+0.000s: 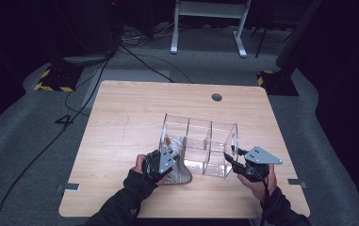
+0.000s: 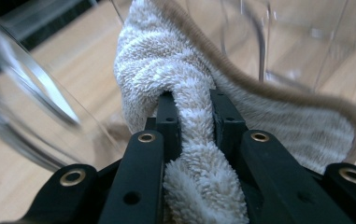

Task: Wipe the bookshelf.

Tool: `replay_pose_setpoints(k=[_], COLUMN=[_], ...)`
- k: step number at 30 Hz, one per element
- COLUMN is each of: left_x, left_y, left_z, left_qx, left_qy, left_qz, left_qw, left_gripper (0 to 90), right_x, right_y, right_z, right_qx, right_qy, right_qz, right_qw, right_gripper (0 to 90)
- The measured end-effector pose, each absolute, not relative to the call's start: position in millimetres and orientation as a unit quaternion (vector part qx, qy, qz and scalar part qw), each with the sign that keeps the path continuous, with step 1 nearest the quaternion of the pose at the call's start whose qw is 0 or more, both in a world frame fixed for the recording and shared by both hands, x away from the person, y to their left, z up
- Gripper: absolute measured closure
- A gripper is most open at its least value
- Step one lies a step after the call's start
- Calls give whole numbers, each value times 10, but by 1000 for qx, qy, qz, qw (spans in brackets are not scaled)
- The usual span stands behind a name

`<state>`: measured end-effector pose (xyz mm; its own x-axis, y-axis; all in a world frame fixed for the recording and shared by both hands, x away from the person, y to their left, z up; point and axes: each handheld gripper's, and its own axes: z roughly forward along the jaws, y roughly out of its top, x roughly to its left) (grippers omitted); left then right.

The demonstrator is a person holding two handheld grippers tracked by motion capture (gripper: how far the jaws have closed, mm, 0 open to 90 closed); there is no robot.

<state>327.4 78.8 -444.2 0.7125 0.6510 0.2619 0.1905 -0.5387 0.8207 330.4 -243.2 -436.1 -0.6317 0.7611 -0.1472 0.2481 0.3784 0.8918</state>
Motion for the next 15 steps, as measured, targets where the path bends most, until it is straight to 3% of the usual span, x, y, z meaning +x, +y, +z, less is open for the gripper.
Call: replay_pose_setpoints(k=[6,15], left_x=[3331,3471], left_y=[848,900], left_z=[-4116,-3951], left_qx=[788,758], left_qy=[270,288], left_qz=[298,336], left_qw=[467,478], left_gripper=[770,770], right_x=[3285,3207], right_y=[-2421,-2411], right_z=[-4361,-4363], right_qx=[323,298], right_qy=[781,792], right_qz=[454,464], right_qw=[281,261], right_gripper=[579,508])
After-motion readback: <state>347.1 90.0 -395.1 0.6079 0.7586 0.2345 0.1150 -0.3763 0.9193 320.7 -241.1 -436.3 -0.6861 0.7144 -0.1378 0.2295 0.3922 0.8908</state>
